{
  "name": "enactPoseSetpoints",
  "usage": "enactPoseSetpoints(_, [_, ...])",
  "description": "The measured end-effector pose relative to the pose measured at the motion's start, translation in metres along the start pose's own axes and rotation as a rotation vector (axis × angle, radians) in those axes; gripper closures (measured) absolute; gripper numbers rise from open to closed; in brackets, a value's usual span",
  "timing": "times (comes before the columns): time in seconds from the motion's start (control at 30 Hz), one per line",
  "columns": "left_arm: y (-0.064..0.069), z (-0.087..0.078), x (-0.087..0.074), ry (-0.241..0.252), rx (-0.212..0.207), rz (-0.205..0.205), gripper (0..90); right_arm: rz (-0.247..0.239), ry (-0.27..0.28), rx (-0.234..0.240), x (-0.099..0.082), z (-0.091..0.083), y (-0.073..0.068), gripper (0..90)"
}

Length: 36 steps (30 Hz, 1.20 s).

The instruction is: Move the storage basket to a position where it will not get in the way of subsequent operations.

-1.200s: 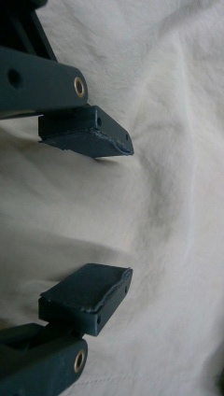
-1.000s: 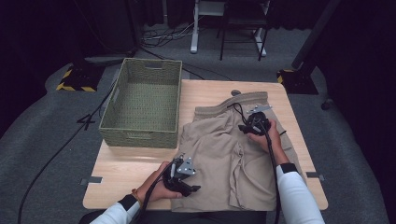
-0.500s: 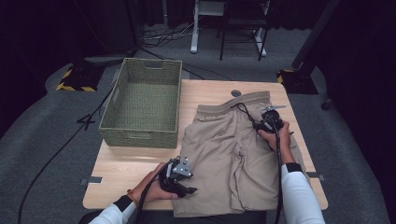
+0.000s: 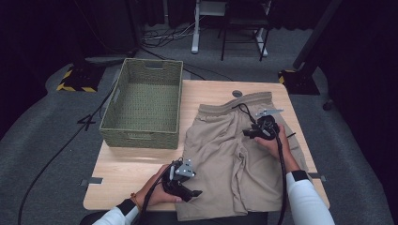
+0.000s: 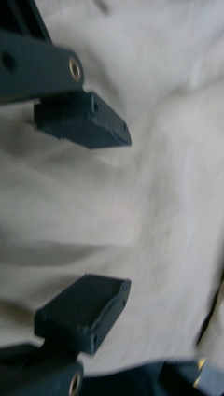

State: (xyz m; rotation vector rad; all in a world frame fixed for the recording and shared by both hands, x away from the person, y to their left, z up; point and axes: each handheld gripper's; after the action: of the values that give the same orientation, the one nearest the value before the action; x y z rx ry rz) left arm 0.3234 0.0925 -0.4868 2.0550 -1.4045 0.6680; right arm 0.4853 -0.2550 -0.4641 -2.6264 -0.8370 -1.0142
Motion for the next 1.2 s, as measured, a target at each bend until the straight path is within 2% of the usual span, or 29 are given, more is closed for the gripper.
enactPoseSetpoints(0.03, [0.000,0.000,0.000,0.000,0.022,0.006,22.7,-0.025,0.002,0.005,-0.004,-0.007,-0.006,42.4])
enactPoseSetpoints(0.07, [-0.001,0.000,0.001,0.003,0.024,0.006,22.6,-0.054,0.003,0.014,-0.008,-0.014,-0.011,41.3])
enactPoseSetpoints(0.13, [-0.001,-0.001,0.002,0.007,0.035,0.002,21.8,-0.118,0.014,-0.009,-0.018,-0.036,-0.020,40.3])
enactPoseSetpoints(0.2, [-0.002,-0.004,0.003,0.033,0.052,0.001,21.5,-0.151,0.036,-0.010,-0.030,-0.059,-0.025,39.2])
enactPoseSetpoints(0.27, [-0.003,-0.005,0.004,0.036,0.060,-0.001,21.3,-0.177,0.047,-0.034,-0.046,-0.080,-0.025,39.0])
enactPoseSetpoints(0.33, [-0.004,-0.003,0.005,0.033,0.075,-0.001,21.3,-0.178,0.033,-0.049,-0.065,-0.095,-0.020,41.4])
enactPoseSetpoints(0.4, [-0.006,0.003,0.007,0.021,0.088,-0.004,22.0,-0.148,0.019,-0.044,-0.085,-0.100,-0.013,40.4])
enactPoseSetpoints(0.43, [-0.007,0.006,0.008,0.012,0.089,0.002,22.1,-0.137,0.010,-0.038,-0.093,-0.100,-0.011,40.0])
enactPoseSetpoints(0.47, [-0.009,0.011,0.009,0.015,0.086,-0.011,22.1,-0.118,0.002,-0.031,-0.098,-0.098,-0.009,39.3])
enactPoseSetpoints(0.53, [-0.011,0.018,0.011,0.017,0.078,-0.020,22.1,-0.103,-0.006,-0.022,-0.103,-0.092,-0.009,37.6])
enactPoseSetpoints(0.7, [-0.013,0.031,0.018,0.012,0.095,-0.002,21.8,-0.109,-0.026,-0.007,-0.105,-0.073,-0.014,36.7])
enactPoseSetpoints(0.77, [-0.014,0.035,0.021,0.013,0.104,0.012,21.8,-0.107,-0.033,-0.007,-0.105,-0.067,-0.016,36.7])
enactPoseSetpoints(0.83, [-0.017,0.038,0.025,0.018,0.108,0.010,21.8,-0.095,-0.030,0.004,-0.105,-0.062,-0.018,36.0])
enactPoseSetpoints(1.07, [-0.034,0.052,0.042,0.040,0.164,-0.046,23.4,-0.066,0.002,-0.014,-0.097,-0.051,-0.021,36.4])
enactPoseSetpoints(1.2, [-0.046,0.058,0.053,0.047,0.183,-0.060,23.3,-0.057,0.009,-0.024,-0.090,-0.044,-0.019,36.4])
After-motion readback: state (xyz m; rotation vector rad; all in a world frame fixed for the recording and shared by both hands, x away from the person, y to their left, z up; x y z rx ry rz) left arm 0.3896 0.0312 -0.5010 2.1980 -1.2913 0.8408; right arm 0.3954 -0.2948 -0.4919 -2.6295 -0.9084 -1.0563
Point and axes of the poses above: each handheld gripper's, and its own axes: z roughly forward along the jaws, x roughly out of its top, y roughly to its right, and after that the axes turned 5 degrees about -x, right-handed
